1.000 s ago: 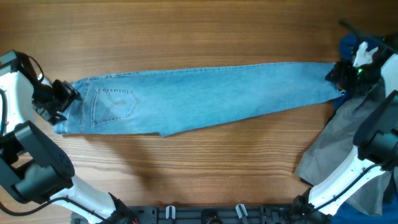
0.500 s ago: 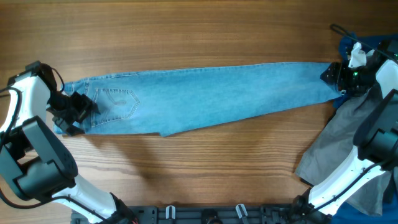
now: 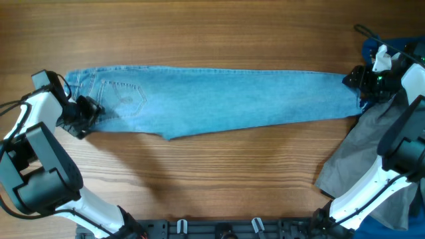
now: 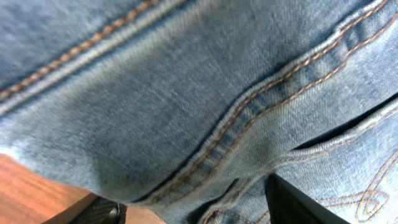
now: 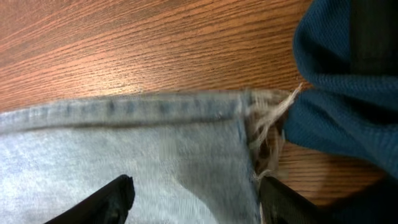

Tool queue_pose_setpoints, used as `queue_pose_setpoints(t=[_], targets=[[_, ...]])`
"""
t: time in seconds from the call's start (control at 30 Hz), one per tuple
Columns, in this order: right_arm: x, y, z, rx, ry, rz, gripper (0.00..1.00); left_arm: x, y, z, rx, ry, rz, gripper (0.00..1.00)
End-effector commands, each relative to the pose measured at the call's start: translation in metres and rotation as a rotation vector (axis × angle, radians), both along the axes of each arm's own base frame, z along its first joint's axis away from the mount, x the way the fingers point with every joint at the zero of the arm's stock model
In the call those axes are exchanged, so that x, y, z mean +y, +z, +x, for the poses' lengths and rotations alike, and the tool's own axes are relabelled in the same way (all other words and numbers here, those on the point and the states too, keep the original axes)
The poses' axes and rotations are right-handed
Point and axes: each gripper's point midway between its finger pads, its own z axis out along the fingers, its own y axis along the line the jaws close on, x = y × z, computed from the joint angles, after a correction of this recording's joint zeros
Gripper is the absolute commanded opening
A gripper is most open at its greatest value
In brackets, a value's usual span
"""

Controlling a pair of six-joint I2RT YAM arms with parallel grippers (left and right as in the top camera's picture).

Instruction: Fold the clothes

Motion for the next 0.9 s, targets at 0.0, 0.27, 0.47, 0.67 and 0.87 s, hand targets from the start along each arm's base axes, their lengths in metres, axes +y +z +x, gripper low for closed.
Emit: queue_pose_setpoints(t=[0.0,0.27,0.47,0.67,0.87], targets=[[0.010,0.005,0.000,-0.011,-0.005,0.056,0.66,0.007,0.005,0.019,-0.064,-0.001,0.021,0.69],[0.020,-0.011,-0.011,0.045,0.013,0.043,0.72,0.013,0.024,0.036,-0.111,-0.004,0.030,0.73],[0.004,-0.028,-0.034,0.158,-0.016,-0.068,0.73,0.000,0.043,0.012,0.000,-0.028,-0.027,0.84],[0.006,-0.027,-0.033,0.148,0.001,-0.058,0.73,0.001,0.065,0.004,-0.010,-0.028,0.000,0.85],[0.004,-0.009,-0.029,0.117,0.029,-0.081,0.74,0.001,0.066,0.003,-0.013,-0.028,0.002,0.86]])
